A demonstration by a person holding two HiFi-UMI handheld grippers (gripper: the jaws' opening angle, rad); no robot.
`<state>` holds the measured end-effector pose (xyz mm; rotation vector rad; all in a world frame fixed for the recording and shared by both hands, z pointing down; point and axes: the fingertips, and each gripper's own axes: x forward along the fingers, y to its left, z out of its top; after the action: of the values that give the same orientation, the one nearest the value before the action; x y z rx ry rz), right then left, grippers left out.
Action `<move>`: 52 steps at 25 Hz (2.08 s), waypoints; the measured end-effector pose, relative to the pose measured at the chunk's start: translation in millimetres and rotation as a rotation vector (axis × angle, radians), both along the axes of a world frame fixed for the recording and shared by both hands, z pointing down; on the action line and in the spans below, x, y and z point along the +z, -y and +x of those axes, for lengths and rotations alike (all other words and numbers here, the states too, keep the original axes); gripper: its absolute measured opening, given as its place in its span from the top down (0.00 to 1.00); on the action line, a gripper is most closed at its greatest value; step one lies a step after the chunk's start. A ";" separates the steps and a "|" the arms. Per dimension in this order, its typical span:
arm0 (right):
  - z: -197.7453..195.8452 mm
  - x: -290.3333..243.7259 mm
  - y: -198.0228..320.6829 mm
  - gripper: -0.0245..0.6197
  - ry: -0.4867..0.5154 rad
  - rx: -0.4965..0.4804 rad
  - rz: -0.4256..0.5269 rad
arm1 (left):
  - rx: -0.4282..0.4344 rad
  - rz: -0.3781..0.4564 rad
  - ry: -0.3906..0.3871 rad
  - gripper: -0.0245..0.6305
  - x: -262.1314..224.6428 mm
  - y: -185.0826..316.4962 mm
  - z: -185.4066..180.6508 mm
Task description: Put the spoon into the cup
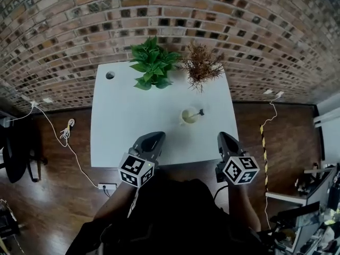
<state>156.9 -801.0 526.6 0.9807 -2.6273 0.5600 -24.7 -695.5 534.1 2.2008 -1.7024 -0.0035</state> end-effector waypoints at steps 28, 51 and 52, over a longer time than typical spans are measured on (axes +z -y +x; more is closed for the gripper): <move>161.6 -62.2 -61.4 0.95 0.144 -0.200 0.084 | -0.223 0.050 0.106 0.97 -81.7 -101.0 165.9; 165.4 -101.7 -193.2 0.95 0.091 -0.065 0.167 | -0.173 0.102 0.062 0.97 -87.5 -213.1 136.9; 168.1 -103.0 -196.1 0.95 0.095 -0.071 0.167 | -0.180 0.102 0.064 0.97 -90.1 -216.9 140.9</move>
<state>325.0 -604.9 423.7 0.9240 -2.8182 0.3847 116.3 -478.7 444.1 2.1310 -1.9702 -0.0675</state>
